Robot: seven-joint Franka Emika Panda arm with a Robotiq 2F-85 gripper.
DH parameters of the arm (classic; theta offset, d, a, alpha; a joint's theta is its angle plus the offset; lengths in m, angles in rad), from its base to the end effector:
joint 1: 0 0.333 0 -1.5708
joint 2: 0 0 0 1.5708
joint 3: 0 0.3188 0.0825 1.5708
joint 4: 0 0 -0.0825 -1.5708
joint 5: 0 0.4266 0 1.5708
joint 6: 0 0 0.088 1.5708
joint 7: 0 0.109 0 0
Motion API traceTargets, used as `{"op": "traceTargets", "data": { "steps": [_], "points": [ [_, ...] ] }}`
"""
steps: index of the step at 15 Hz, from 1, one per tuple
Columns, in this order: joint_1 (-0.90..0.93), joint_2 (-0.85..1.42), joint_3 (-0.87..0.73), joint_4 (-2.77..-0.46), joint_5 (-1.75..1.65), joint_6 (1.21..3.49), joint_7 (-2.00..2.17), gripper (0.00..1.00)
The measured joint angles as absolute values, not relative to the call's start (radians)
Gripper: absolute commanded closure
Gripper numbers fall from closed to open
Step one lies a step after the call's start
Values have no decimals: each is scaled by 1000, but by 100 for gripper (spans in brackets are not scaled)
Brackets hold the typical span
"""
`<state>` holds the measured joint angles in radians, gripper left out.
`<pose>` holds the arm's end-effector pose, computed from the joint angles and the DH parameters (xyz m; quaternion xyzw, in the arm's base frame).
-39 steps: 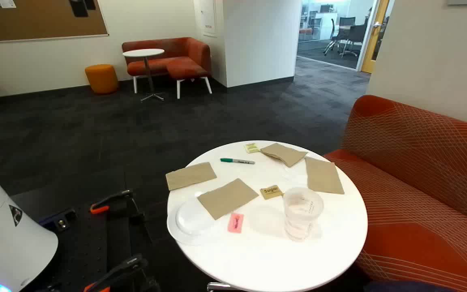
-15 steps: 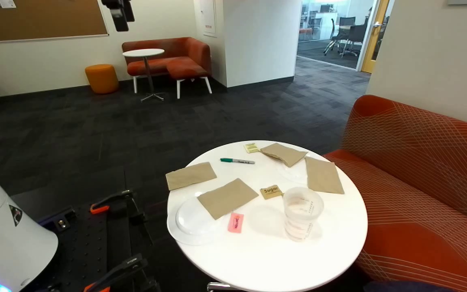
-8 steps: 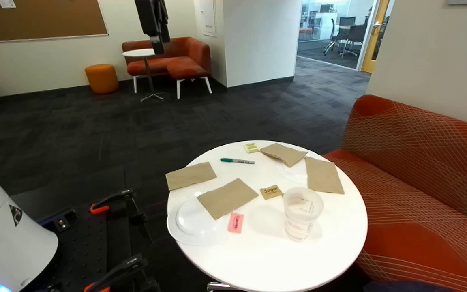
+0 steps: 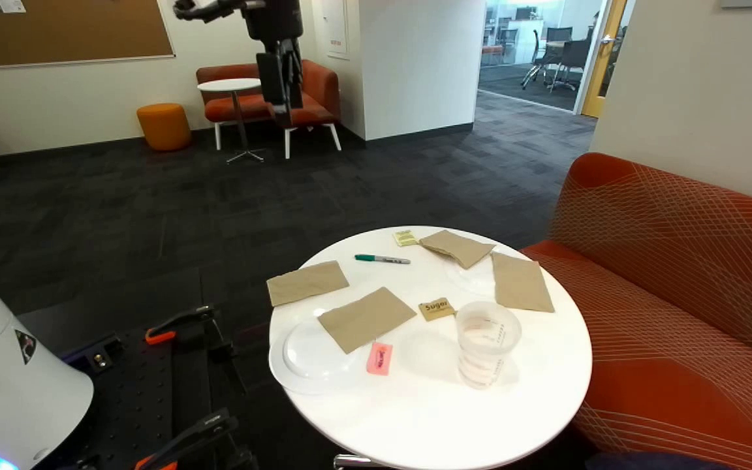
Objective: Put the green pen in the cup
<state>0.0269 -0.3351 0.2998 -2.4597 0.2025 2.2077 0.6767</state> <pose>0.4504 0.1589 0.3987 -0.9704 0.2359 -0.0162 0.0483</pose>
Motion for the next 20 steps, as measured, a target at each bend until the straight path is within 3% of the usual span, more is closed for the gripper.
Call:
{"op": "traceTargets", "data": {
  "steps": [20],
  "points": [
    [121, 33, 251, -2459, 60, 2460, 871, 0]
  ]
}}
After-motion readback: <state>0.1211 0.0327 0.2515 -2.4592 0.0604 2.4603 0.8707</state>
